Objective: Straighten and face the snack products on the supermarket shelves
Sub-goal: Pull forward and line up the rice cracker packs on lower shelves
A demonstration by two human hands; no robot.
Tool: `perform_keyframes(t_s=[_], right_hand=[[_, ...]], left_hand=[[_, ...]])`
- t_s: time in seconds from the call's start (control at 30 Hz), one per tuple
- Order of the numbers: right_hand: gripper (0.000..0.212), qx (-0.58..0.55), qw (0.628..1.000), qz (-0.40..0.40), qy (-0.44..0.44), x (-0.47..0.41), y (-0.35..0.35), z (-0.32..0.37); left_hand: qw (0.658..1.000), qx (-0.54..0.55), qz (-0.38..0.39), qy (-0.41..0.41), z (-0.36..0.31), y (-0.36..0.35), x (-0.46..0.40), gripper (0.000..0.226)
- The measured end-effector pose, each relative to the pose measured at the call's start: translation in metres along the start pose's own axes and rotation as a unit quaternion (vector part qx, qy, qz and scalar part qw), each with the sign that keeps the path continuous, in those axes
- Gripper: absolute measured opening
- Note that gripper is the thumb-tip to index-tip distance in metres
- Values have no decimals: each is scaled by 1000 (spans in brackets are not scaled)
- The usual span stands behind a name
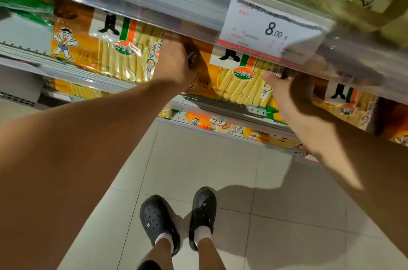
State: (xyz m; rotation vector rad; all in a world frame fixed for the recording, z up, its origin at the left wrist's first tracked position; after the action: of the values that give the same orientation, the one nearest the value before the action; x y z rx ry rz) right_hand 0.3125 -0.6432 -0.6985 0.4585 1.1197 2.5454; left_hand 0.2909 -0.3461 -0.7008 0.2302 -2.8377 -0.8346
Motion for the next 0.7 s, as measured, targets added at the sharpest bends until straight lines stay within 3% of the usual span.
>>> perform_keyframes(t_s=[0.1,0.17,0.37,0.5,0.6,0.7], right_hand=[[47,15,998,54,2,8,-19,-9],[57,41,998,54,9,15,-26,-17],[83,99,987,117,48,29,-39,-24],[92,257,958,83,99,40,-40,-22],[89,321,933,84,140,56,-41,-21],[76,286,933,107,190,82,-40,-27]], left_hand=[[999,-28,-1,24,10,-3,7,73],[999,-40,8,24,15,-5,13,91],[992,-91,82,27,30,-21,28,91],[984,-136,110,24,39,-33,45,77],[968,-229,102,0,51,-39,63,75],[939,-323,93,-70,64,-58,100,79]])
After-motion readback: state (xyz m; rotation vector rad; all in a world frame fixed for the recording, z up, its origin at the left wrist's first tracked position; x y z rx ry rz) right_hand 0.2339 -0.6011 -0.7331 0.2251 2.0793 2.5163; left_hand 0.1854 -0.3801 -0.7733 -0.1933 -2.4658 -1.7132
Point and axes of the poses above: each hand's wrist, its own x-axis away from the middle knuckle, its own y-axis out of the back of the hand, z = x × y, the point moved 9 cm from there along -x, towards the middle knuckle, and after that the axes turned 8 degrees about x, right-handed, at the moved point
